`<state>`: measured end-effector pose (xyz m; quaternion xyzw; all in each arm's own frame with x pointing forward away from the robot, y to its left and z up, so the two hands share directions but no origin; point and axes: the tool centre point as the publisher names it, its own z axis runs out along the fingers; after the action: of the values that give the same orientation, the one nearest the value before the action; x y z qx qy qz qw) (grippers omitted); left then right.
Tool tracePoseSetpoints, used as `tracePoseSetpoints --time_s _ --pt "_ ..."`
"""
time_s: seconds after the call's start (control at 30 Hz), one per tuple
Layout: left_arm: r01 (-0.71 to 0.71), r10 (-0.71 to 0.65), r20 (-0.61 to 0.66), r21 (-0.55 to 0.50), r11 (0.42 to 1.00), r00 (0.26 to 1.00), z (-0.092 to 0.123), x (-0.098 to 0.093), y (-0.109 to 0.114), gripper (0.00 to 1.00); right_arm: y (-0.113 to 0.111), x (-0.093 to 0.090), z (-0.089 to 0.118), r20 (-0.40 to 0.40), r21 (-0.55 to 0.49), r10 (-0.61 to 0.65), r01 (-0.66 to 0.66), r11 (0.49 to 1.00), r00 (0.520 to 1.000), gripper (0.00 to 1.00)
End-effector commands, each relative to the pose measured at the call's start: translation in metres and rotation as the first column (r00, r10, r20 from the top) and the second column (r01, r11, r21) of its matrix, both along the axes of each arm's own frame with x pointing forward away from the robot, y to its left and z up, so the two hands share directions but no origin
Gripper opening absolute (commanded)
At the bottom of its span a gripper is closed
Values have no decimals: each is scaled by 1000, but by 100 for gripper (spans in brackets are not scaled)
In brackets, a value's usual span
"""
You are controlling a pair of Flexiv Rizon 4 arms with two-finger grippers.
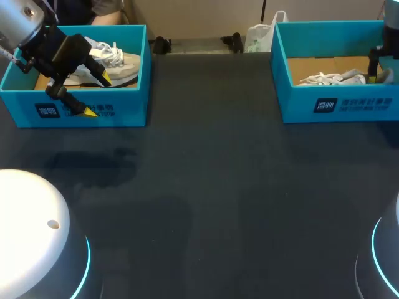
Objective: Take the shoe out of the shoebox, open the shoe tongue, remove and reinsert the insole, then place the shoe into the shoebox
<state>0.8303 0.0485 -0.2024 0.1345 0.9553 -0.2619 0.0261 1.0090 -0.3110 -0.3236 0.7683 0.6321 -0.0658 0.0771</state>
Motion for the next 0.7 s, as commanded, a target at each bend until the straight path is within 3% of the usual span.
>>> tracePoseSetpoints --time_s 0.03,0.3,0.53,0.7 --pt "0 0 0 3 1000 1000 0 0 0 100 7 -22 33 47 -3 3 -2 1000 999 100" --pt "0 0 0 3 1000 1000 0 0 0 100 35 -50 77 54 16 16 -17 1000 998 100" --pt "0 0 0 3 1000 1000 0 0 0 100 52 -79 100 56 104 -3 -2 995 998 100" --pt "0 0 0 3 1000 1000 0 0 0 100 71 -105 114 54 106 -17 11 994 998 100"
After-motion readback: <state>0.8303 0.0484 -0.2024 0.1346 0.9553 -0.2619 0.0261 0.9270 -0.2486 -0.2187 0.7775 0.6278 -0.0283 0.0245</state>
